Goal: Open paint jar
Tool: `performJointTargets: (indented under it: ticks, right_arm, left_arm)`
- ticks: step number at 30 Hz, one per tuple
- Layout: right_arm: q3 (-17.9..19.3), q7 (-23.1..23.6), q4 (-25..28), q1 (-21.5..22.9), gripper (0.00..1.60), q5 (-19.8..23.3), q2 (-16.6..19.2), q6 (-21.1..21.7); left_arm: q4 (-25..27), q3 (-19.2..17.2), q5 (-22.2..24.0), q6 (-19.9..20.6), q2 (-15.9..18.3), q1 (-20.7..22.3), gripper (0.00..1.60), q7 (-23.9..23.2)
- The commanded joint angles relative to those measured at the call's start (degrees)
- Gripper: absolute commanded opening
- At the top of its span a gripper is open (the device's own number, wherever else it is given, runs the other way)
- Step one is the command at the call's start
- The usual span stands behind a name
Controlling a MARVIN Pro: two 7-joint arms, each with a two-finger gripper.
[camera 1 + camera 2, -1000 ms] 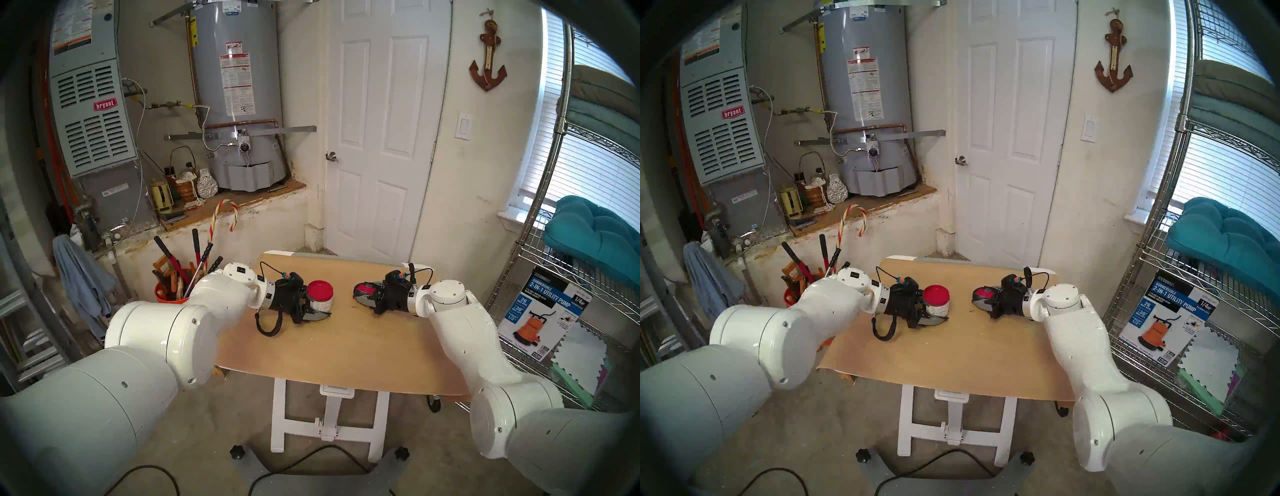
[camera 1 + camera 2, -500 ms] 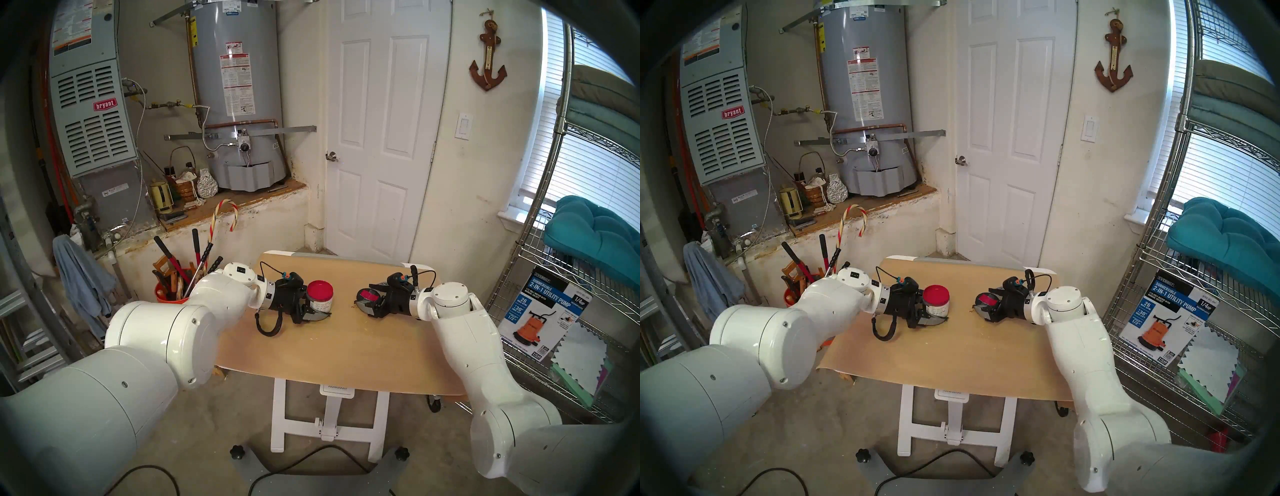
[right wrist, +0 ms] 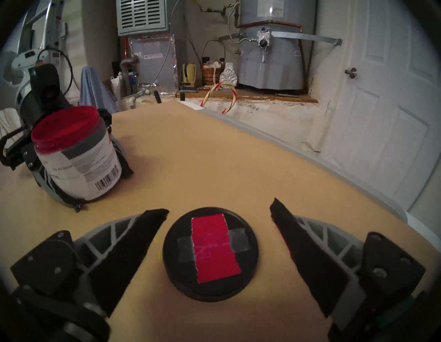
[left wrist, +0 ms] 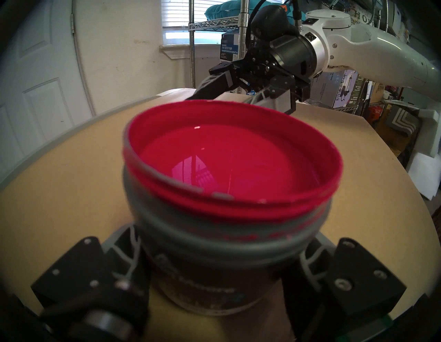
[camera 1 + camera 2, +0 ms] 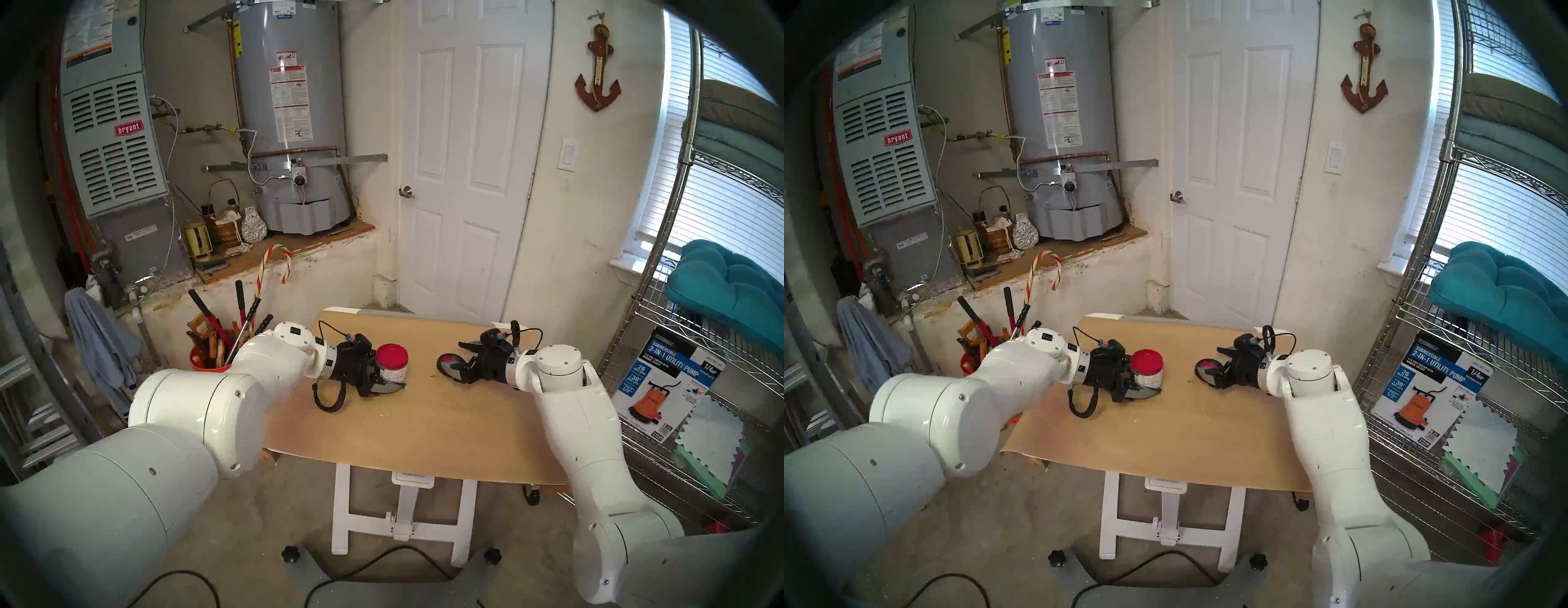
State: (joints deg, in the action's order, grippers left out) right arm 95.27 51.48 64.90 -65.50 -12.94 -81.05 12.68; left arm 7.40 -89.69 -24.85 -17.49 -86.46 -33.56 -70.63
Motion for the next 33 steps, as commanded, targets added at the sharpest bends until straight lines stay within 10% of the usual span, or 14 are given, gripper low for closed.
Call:
performJointTargets:
  ticks: [1, 33]
  right_arm:
    - [1.8, -0.9, 4.3, 0.8, 1.6, 2.3, -2.4, 1.3]
    - [1.7, -2.3, 4.4, 0.4, 1.6, 1.8, -3.5, 1.3]
  left_arm:
    - [0.5, 0.0, 0.0, 0.0, 0.1, 1.1, 0.0, -0.1]
    - [0.5, -0.2, 0.0, 0.2, 1.2, 1.6, 0.0, -2.4]
